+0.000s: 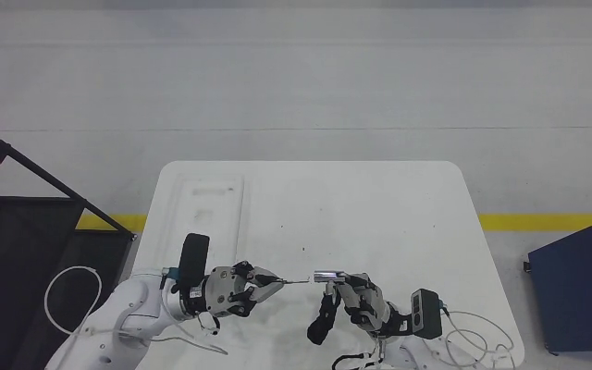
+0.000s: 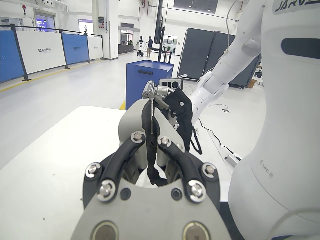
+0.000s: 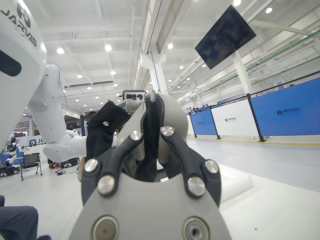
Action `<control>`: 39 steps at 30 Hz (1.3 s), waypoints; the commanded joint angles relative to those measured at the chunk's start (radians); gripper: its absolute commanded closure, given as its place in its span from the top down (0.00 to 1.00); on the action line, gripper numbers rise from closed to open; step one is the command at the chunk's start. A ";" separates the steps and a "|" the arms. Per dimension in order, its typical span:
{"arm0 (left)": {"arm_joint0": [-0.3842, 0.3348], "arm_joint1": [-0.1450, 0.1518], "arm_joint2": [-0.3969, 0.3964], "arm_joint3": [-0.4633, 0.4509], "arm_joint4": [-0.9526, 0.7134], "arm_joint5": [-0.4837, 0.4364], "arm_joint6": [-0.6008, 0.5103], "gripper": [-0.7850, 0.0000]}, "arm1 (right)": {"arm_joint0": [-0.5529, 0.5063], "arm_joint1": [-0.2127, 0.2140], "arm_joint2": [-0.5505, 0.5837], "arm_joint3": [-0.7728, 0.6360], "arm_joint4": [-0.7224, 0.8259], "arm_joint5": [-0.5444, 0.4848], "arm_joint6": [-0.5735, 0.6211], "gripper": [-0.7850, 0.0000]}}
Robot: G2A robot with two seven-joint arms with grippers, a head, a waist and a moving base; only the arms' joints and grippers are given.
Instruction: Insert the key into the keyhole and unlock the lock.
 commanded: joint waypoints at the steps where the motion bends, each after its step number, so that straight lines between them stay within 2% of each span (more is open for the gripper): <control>1: -0.018 0.005 0.015 0.011 0.006 0.000 -0.041 0.00 | 0.000 0.000 0.000 0.000 0.000 0.000 0.000 0.00; 22: -0.015 0.003 0.024 0.006 0.011 0.017 -0.055 0.00 | 0.000 0.000 0.000 0.000 0.000 0.000 0.000 0.00; 27: -0.023 0.001 0.042 0.018 -0.038 0.000 -0.054 0.00 | 0.000 0.000 0.000 0.000 0.000 0.000 0.000 0.00; 32: -0.021 0.009 0.057 0.007 -0.095 0.000 -0.059 0.00 | 0.000 0.000 0.000 0.000 0.000 0.000 0.000 0.00; 39: -0.028 0.038 0.042 0.014 -0.168 0.000 -0.067 0.00 | 0.000 0.000 0.000 0.000 0.000 0.000 0.000 0.00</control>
